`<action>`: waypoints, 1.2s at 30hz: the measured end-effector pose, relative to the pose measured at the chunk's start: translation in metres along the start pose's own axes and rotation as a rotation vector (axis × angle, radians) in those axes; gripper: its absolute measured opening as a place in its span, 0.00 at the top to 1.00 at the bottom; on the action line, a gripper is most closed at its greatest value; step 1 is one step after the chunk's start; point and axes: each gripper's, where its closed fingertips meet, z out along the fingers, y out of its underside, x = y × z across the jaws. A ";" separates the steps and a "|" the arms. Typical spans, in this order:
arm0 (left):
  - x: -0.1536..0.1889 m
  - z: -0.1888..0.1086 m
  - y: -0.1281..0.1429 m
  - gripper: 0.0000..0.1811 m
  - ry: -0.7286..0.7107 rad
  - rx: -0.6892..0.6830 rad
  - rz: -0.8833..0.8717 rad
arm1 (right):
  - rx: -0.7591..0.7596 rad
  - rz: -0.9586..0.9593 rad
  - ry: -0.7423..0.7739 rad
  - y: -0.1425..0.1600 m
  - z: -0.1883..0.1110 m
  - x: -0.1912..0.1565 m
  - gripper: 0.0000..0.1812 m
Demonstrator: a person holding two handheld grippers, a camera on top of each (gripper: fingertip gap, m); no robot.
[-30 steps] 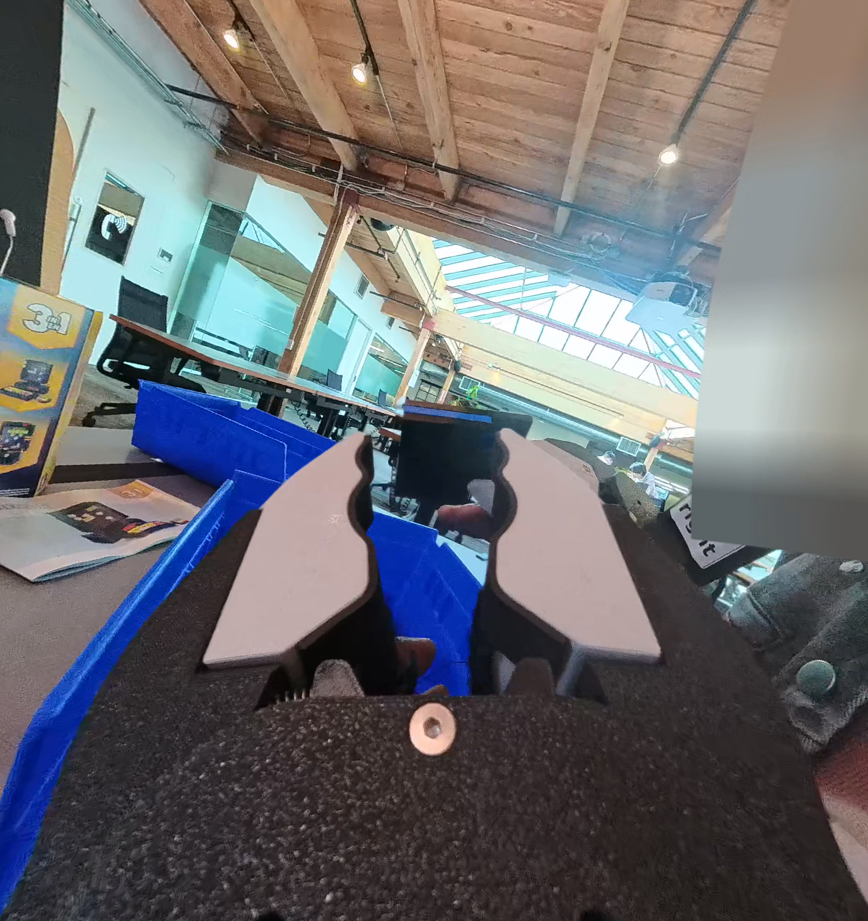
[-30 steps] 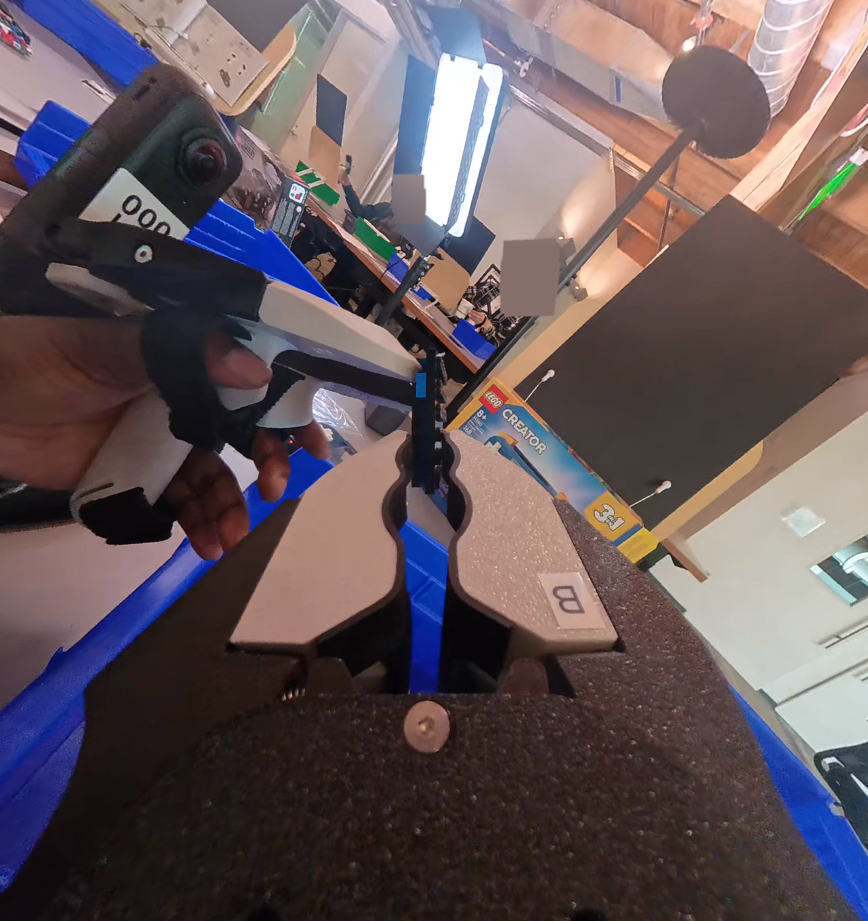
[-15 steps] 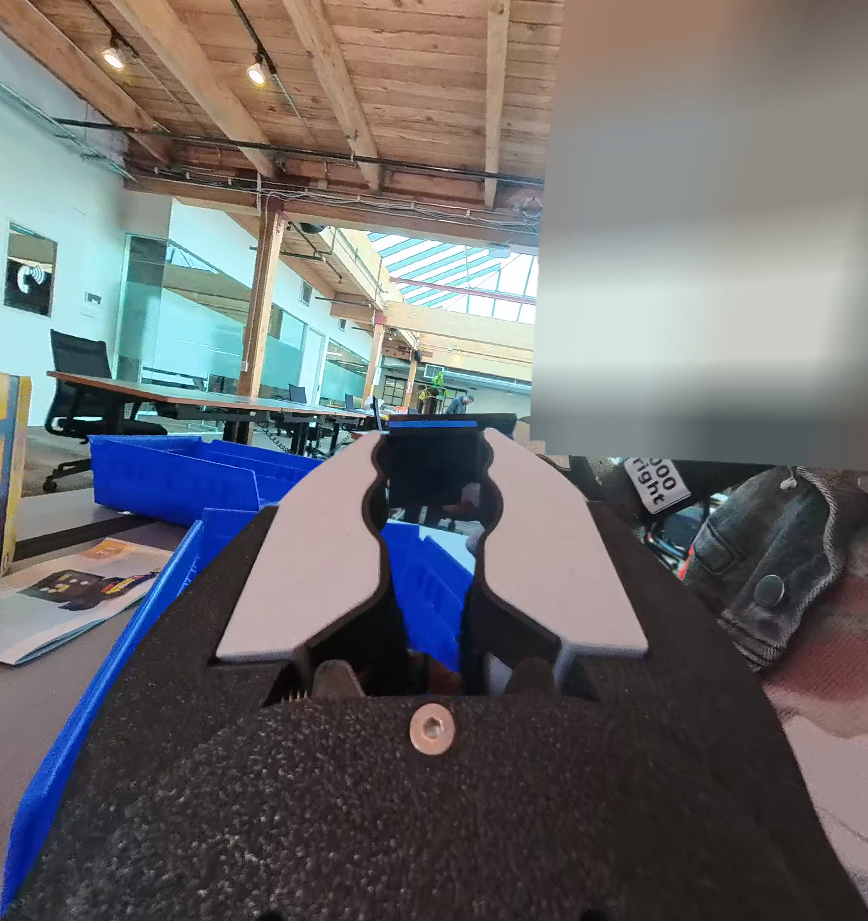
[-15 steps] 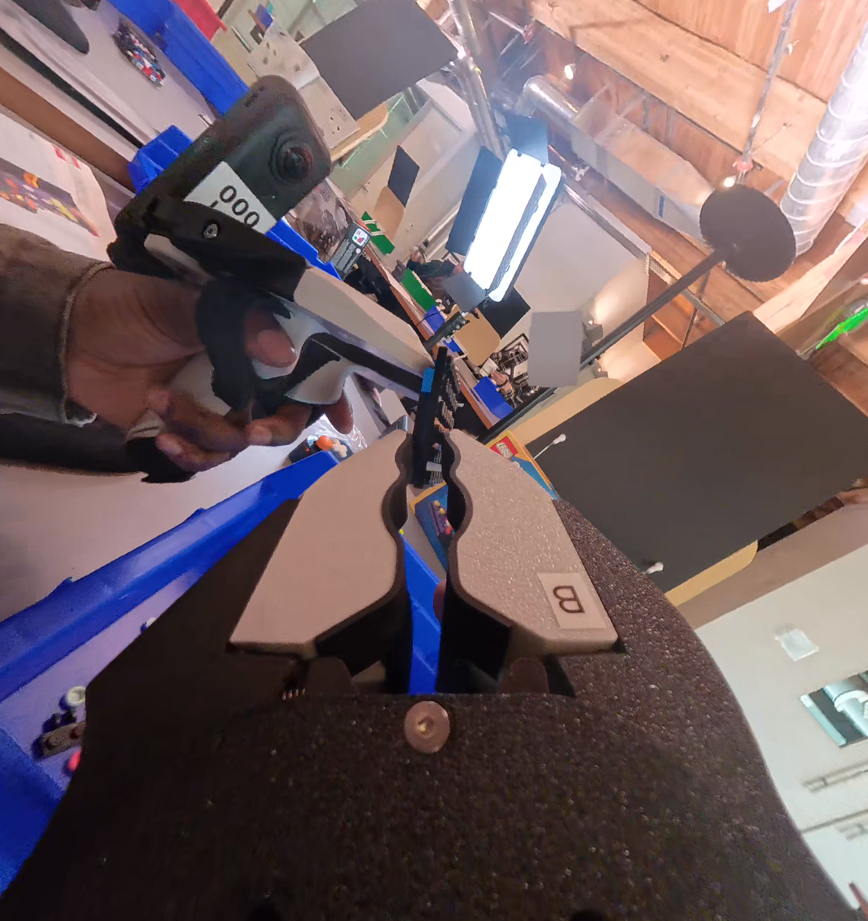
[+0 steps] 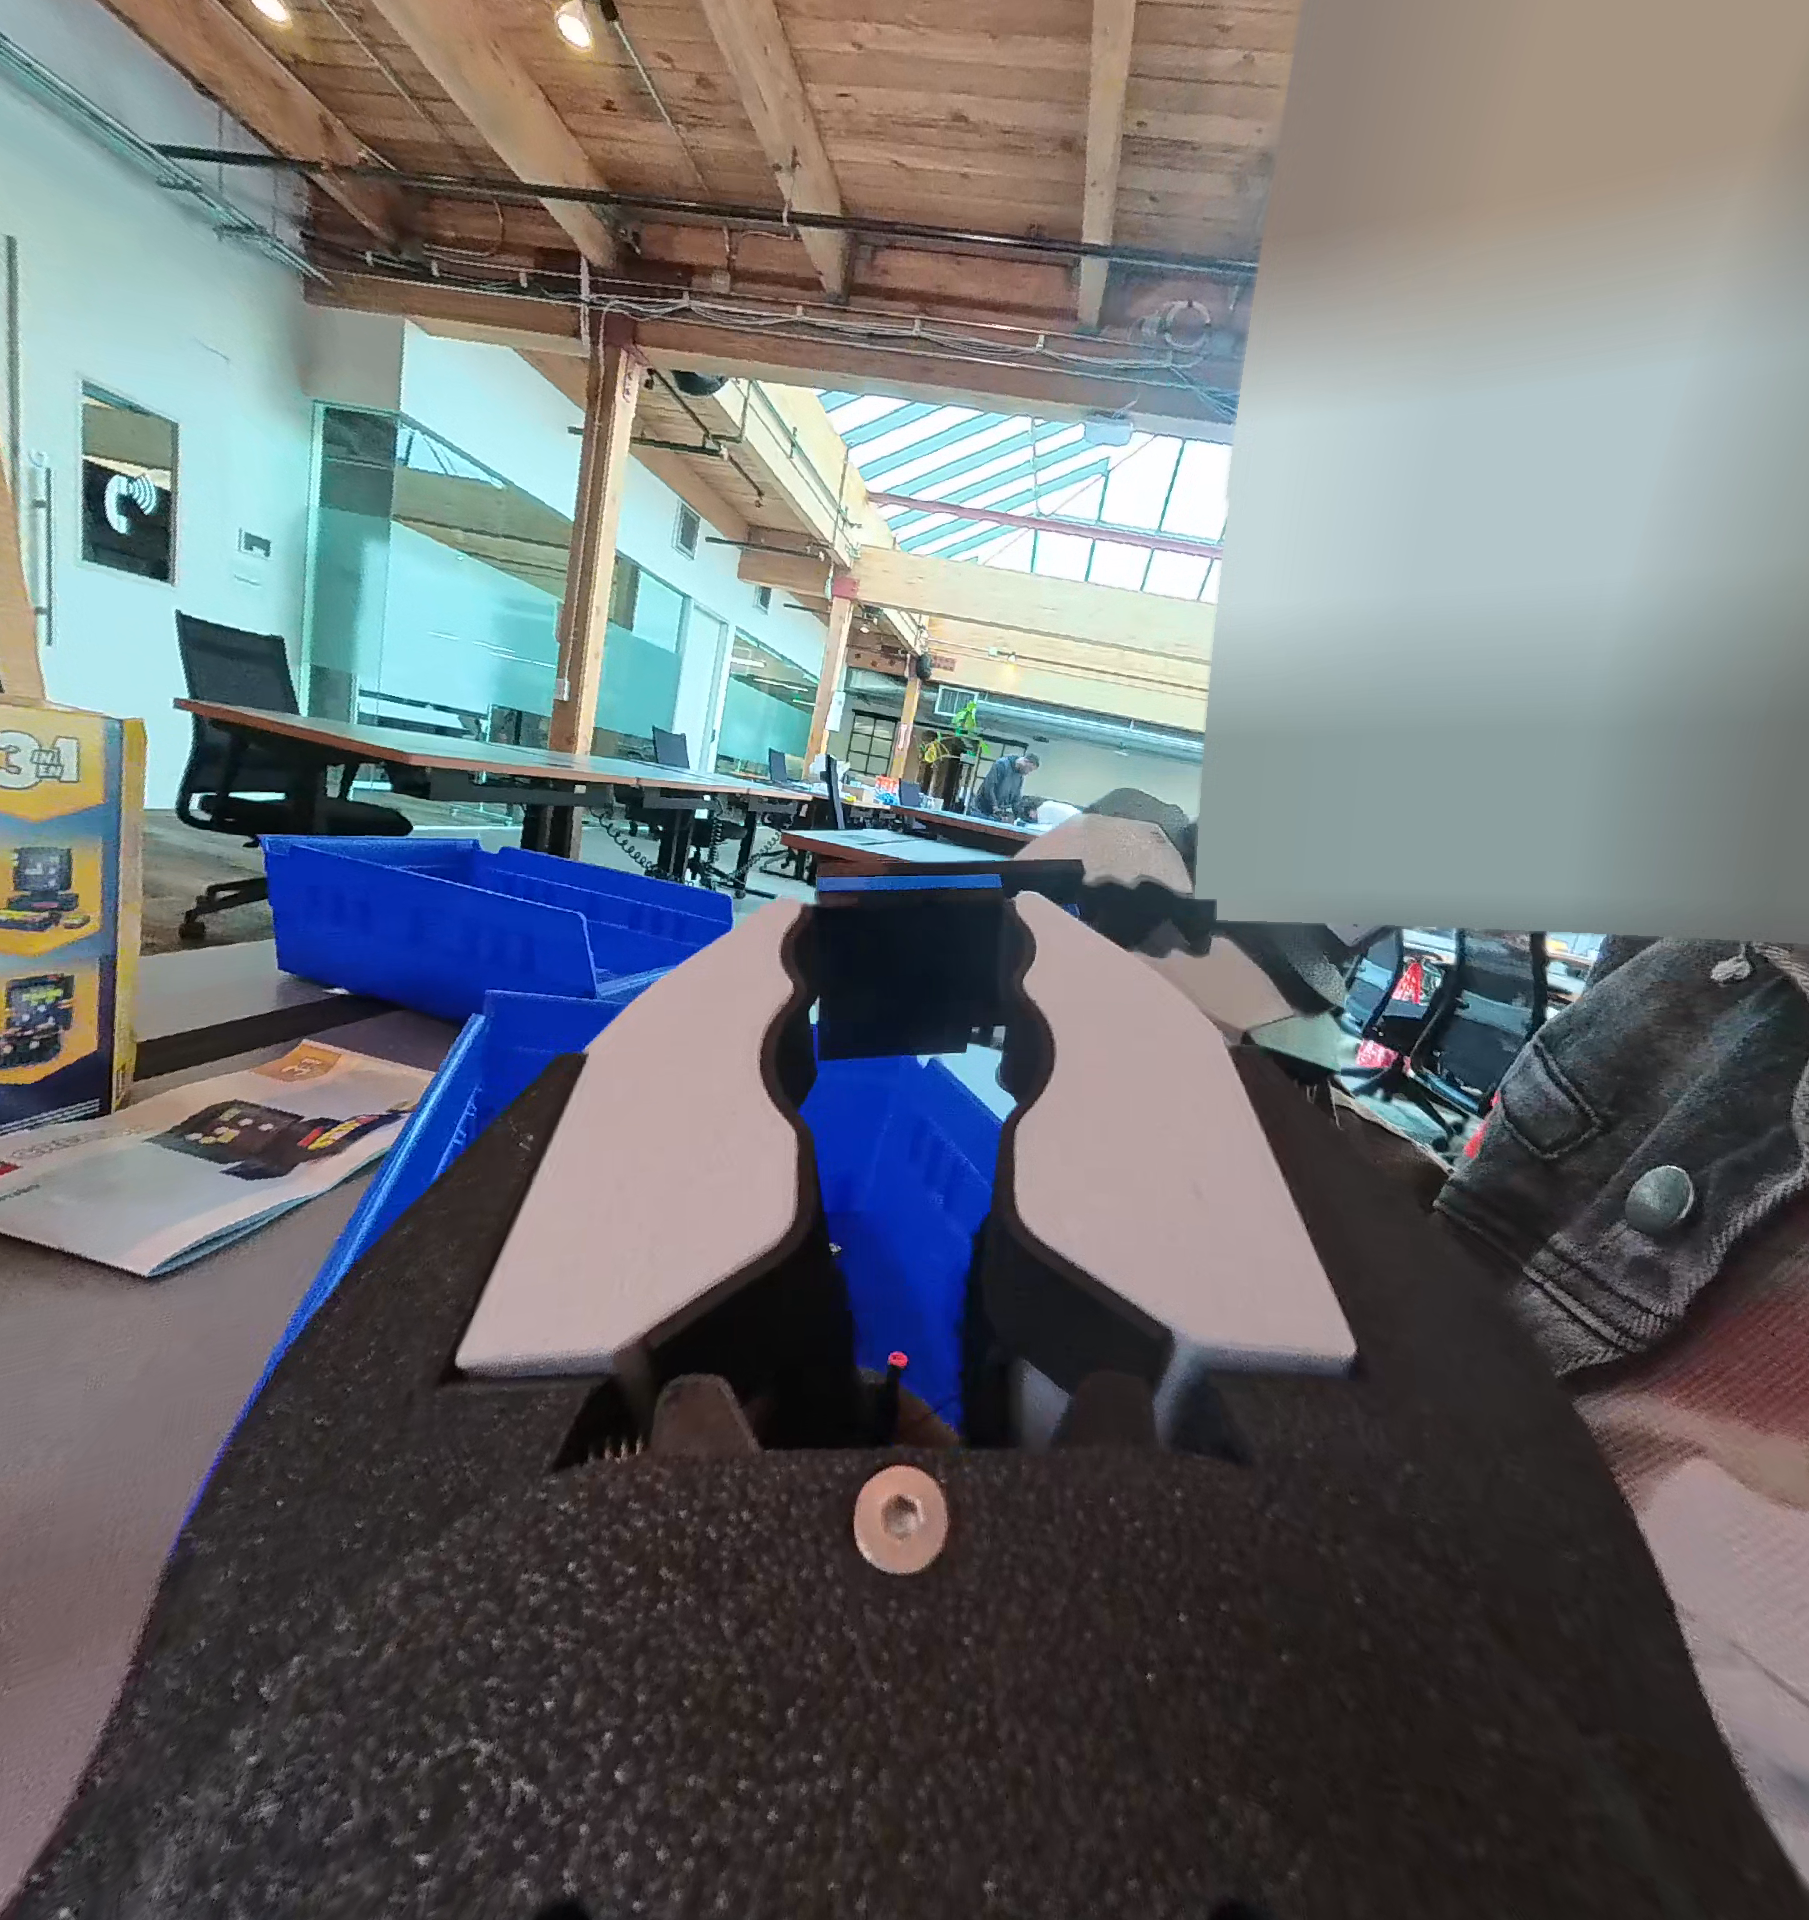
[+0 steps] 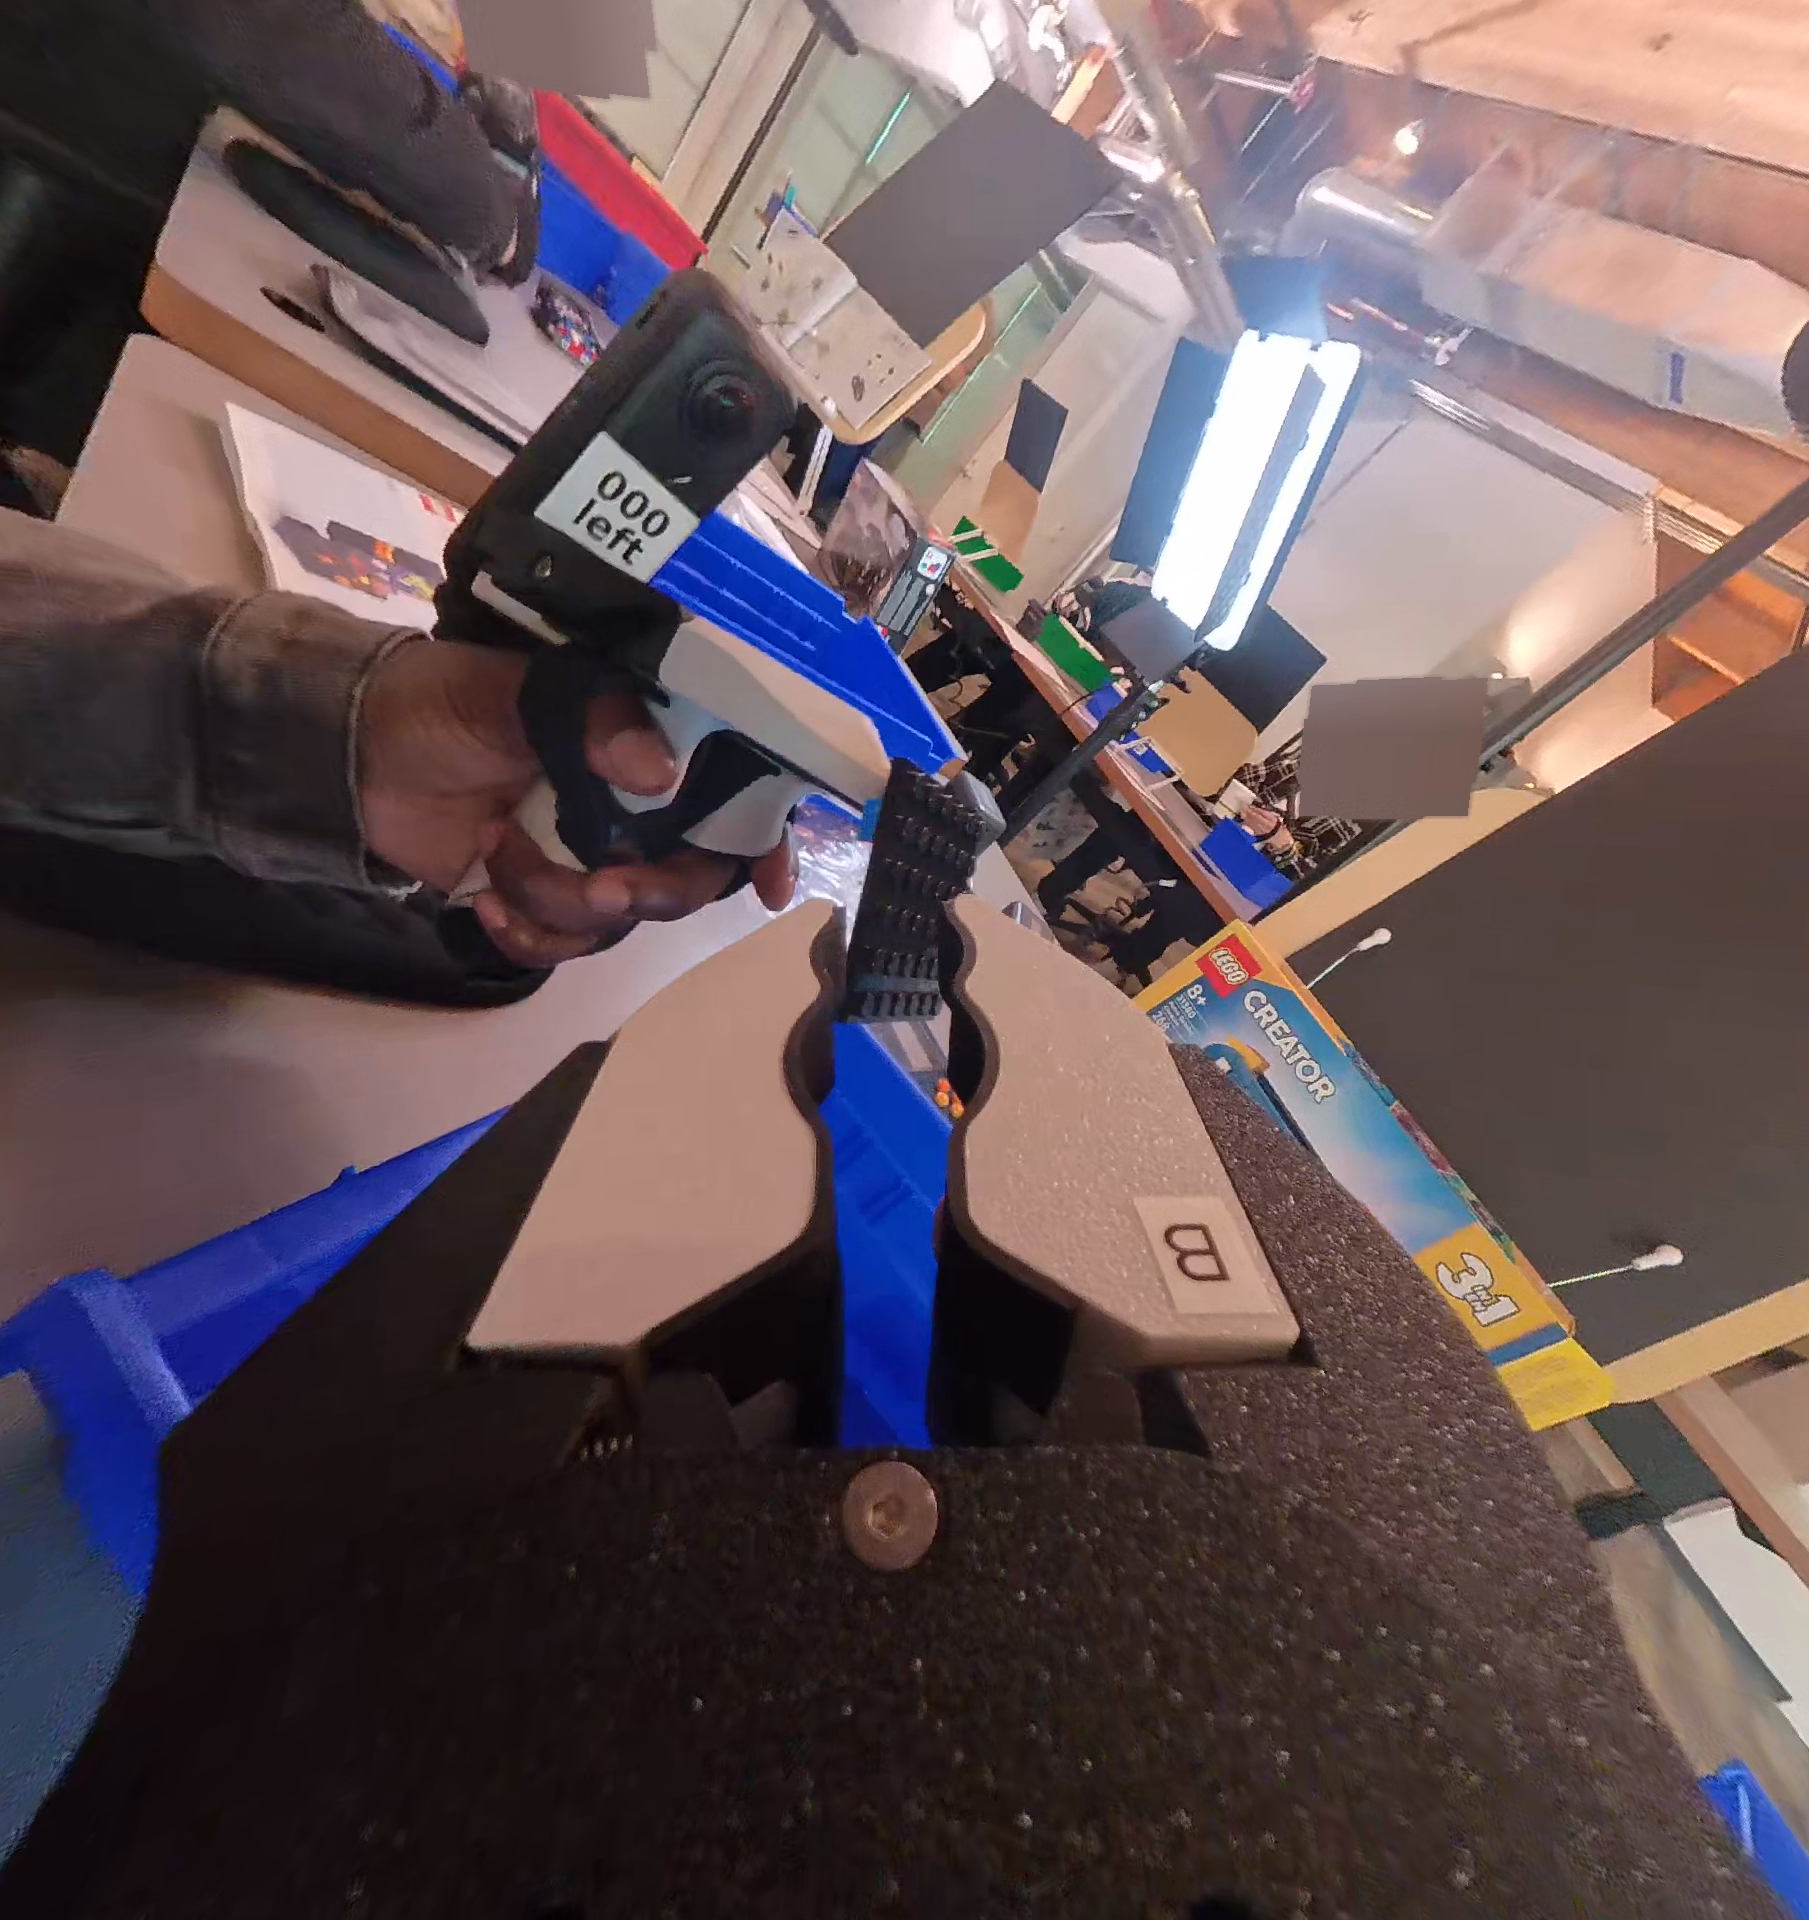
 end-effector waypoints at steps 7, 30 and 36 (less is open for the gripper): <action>0.000 0.002 0.005 0.83 -0.029 -0.032 0.019 | -0.047 -0.082 0.068 0.005 0.002 0.008 0.97; -0.002 0.009 0.009 0.82 -0.099 -0.037 0.012 | -0.071 -0.039 0.176 0.009 -0.001 0.018 0.97; 0.013 0.023 0.071 1.00 -0.109 -0.384 0.195 | -0.129 0.221 0.190 0.022 -0.002 0.043 0.98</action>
